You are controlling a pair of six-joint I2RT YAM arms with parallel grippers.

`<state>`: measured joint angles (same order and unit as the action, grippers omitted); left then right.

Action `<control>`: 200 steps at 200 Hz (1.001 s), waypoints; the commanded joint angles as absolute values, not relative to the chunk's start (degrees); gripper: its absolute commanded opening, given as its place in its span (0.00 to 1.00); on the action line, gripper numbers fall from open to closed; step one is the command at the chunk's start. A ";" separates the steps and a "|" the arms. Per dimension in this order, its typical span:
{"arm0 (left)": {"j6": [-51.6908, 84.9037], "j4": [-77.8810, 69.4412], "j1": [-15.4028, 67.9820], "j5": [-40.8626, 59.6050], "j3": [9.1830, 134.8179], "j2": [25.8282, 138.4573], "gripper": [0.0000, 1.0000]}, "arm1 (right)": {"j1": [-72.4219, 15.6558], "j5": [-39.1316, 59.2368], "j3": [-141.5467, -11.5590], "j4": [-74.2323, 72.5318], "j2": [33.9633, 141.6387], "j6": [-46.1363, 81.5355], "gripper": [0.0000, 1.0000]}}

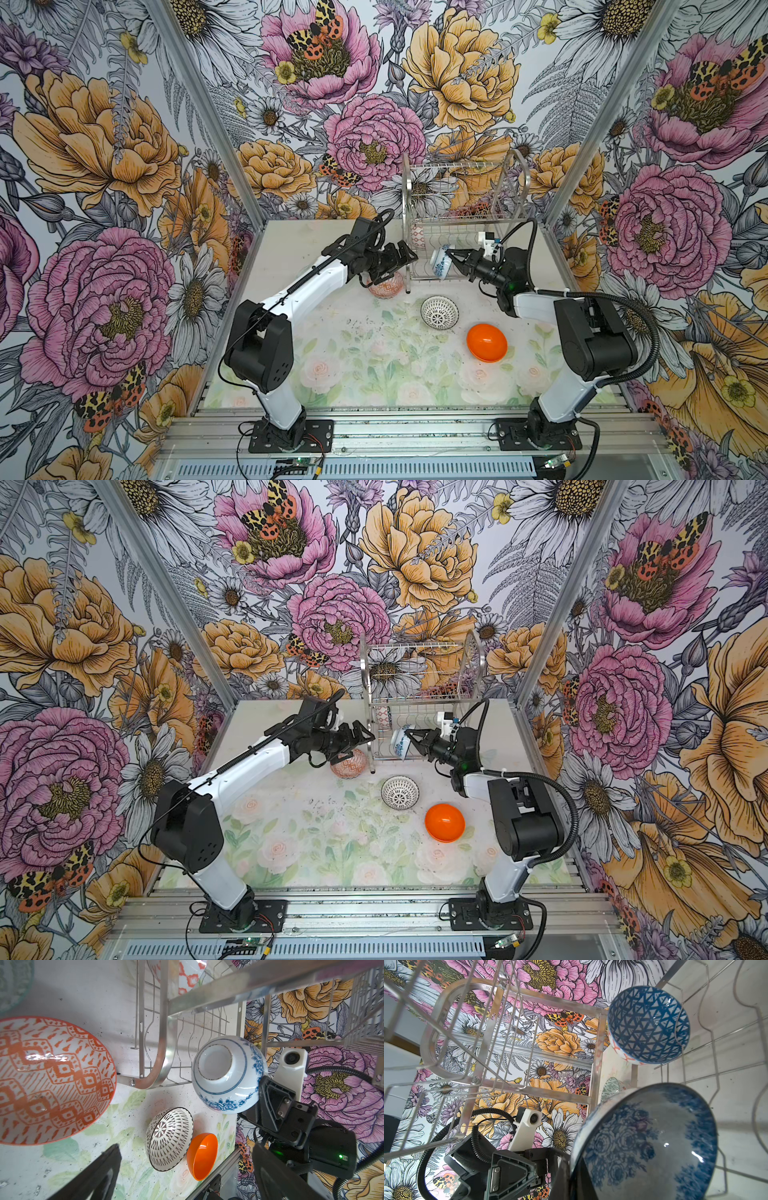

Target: Load the bowls into the dish rack

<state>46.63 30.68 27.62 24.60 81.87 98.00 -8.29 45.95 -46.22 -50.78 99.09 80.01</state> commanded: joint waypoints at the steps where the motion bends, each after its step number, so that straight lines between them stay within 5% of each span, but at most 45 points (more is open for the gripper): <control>1: 45.26 31.03 27.07 25.93 82.80 98.73 0.99 | -7.73 45.94 -46.98 -60.45 99.59 83.32 0.00; 200: 45.62 31.71 26.30 25.47 81.39 97.13 0.99 | -6.50 45.30 -63.73 -56.96 113.40 82.27 0.00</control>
